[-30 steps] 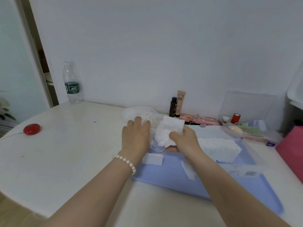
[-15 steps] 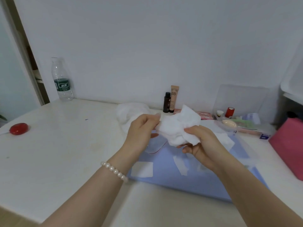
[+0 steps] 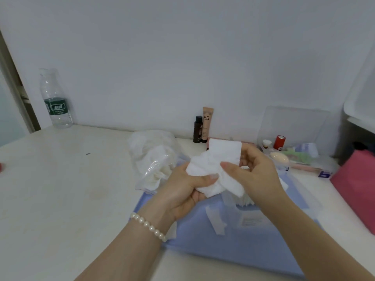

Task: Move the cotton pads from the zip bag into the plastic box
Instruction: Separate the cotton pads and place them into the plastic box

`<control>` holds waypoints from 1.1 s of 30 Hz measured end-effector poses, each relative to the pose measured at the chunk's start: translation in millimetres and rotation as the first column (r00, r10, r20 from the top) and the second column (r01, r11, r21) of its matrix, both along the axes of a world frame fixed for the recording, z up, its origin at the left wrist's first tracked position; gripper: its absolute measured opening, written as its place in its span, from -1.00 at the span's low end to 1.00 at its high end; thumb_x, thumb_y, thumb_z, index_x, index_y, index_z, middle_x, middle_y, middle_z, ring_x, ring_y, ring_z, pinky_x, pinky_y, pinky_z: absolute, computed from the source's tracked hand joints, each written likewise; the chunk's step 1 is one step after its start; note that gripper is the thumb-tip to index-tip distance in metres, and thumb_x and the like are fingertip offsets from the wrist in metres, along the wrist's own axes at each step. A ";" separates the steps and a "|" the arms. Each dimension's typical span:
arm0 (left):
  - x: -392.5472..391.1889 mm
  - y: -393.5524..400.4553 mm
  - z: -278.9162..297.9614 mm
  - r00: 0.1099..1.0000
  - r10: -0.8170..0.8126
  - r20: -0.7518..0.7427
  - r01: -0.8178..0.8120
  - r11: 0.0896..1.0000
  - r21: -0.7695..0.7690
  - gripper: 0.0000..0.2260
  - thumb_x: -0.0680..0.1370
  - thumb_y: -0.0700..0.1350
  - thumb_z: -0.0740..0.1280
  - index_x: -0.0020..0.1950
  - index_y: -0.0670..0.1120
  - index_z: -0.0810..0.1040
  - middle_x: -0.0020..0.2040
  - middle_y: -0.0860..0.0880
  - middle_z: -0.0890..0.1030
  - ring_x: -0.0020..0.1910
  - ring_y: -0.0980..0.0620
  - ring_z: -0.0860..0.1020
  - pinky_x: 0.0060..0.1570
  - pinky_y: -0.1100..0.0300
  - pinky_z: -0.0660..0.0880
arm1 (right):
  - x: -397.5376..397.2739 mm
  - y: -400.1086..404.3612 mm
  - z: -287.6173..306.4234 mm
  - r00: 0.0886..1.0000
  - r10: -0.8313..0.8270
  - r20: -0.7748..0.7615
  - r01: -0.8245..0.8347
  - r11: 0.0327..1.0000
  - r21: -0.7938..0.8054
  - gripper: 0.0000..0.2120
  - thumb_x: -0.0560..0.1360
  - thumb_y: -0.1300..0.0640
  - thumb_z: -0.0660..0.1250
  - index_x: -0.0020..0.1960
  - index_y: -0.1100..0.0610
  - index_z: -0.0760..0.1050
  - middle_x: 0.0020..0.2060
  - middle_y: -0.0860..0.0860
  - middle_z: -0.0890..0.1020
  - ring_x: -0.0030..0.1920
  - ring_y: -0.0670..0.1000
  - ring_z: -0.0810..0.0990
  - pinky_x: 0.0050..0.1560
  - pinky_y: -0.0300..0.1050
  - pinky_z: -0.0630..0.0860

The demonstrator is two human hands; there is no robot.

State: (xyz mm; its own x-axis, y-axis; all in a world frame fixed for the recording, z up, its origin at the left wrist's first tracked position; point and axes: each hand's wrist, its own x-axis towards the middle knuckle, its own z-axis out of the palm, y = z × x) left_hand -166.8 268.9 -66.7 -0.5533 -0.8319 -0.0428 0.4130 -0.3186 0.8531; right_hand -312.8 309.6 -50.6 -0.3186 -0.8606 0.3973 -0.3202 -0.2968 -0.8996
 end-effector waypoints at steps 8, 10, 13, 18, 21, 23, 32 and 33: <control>8.0 -2.0 -4.1 0.989 -0.131 0.062 0.132 0.991 -0.017 -0.70 0.40 -0.41 0.30 0.11 -0.22 0.54 -0.01 -0.17 0.66 -0.11 -0.09 0.66 -0.17 0.03 0.63 | -2.6 -0.7 0.4 0.981 -0.029 0.191 0.011 0.996 0.092 -0.95 0.46 0.19 0.37 -0.12 0.11 0.61 -0.17 0.02 0.70 -0.12 0.06 0.65 -0.13 -0.01 0.61; 13.4 -0.9 -4.8 0.985 -0.141 0.096 0.146 0.989 -0.041 -0.70 0.35 -0.26 0.36 0.08 -0.15 0.56 -0.04 -0.12 0.67 -0.13 -0.05 0.66 -0.19 0.02 0.62 | -1.8 -1.0 -2.5 0.987 -0.043 0.152 0.029 0.995 0.093 -0.92 0.45 0.21 0.39 -0.14 0.23 0.59 -0.24 0.10 0.68 -0.22 0.00 0.61 -0.21 -0.08 0.57; 21.6 -0.4 -4.5 0.978 -0.100 0.182 0.120 0.987 -0.103 -0.73 0.28 -0.16 0.42 -0.03 -0.09 0.60 -0.14 -0.05 0.69 -0.19 0.03 0.66 -0.28 0.11 0.62 | 5.0 1.9 -5.8 0.997 -0.062 0.052 0.057 0.993 0.101 -0.68 0.41 0.22 0.43 -0.06 0.47 0.44 -0.17 0.38 0.56 -0.28 0.05 0.51 -0.27 0.10 0.52; 35.7 -5.2 -5.5 0.945 -0.041 0.324 0.105 0.977 -0.184 -0.67 0.23 -0.30 0.54 -0.07 -0.09 0.62 -0.14 -0.07 0.67 -0.19 -0.01 0.64 -0.19 0.05 0.59 | 11.4 6.2 -7.7 0.989 -0.074 -0.130 0.087 0.992 0.096 -0.77 0.47 0.16 0.37 -0.25 0.30 0.45 -0.42 0.19 0.50 -0.53 -0.10 0.46 -0.50 -0.21 0.41; 39.3 -6.6 -4.8 0.911 0.018 0.412 0.077 0.974 -0.214 -0.55 0.20 -0.28 0.56 0.05 -0.16 0.55 -0.08 -0.13 0.65 -0.12 -0.07 0.63 0.00 -0.12 0.54 | 7.1 6.9 -3.4 0.992 -0.083 -0.092 0.092 0.991 0.101 -0.81 0.51 0.16 0.31 -0.15 0.30 0.50 -0.32 0.13 0.55 -0.53 -0.15 0.51 -0.55 -0.28 0.44; 39.1 -5.2 -4.2 0.890 0.058 0.453 0.053 0.972 -0.230 -0.56 0.20 -0.26 0.58 0.03 -0.16 0.56 -0.06 -0.16 0.65 -0.07 -0.12 0.63 0.08 -0.21 0.50 | 2.7 7.5 1.7 0.994 -0.106 0.004 0.106 0.990 0.096 -0.77 0.56 0.17 0.24 -0.06 0.36 0.48 -0.24 0.16 0.57 -0.47 -0.09 0.55 -0.53 -0.26 0.48; 40.6 -10.7 -7.1 0.880 0.142 0.454 -0.031 0.969 -0.244 -0.46 0.09 -0.22 0.62 0.04 -0.20 0.60 -0.02 -0.21 0.66 -0.03 -0.17 0.64 0.07 -0.13 0.54 | -5.3 24.5 23.7 0.926 0.304 -0.225 -0.147 0.838 0.525 -0.75 0.41 0.15 0.42 -0.18 0.37 0.53 -0.37 0.06 0.56 -0.35 -0.05 0.51 -0.27 -0.22 0.47; 40.7 -11.1 -7.8 0.878 0.130 0.460 -0.015 0.970 -0.244 -0.48 0.11 -0.23 0.63 0.04 -0.21 0.60 -0.02 -0.21 0.66 -0.03 -0.16 0.64 0.07 -0.12 0.55 | -2.2 24.2 21.4 0.912 0.304 -0.277 -0.110 0.829 0.548 -0.73 0.40 0.16 0.44 -0.21 0.39 0.52 -0.39 0.08 0.55 -0.38 -0.04 0.52 -0.28 -0.18 0.51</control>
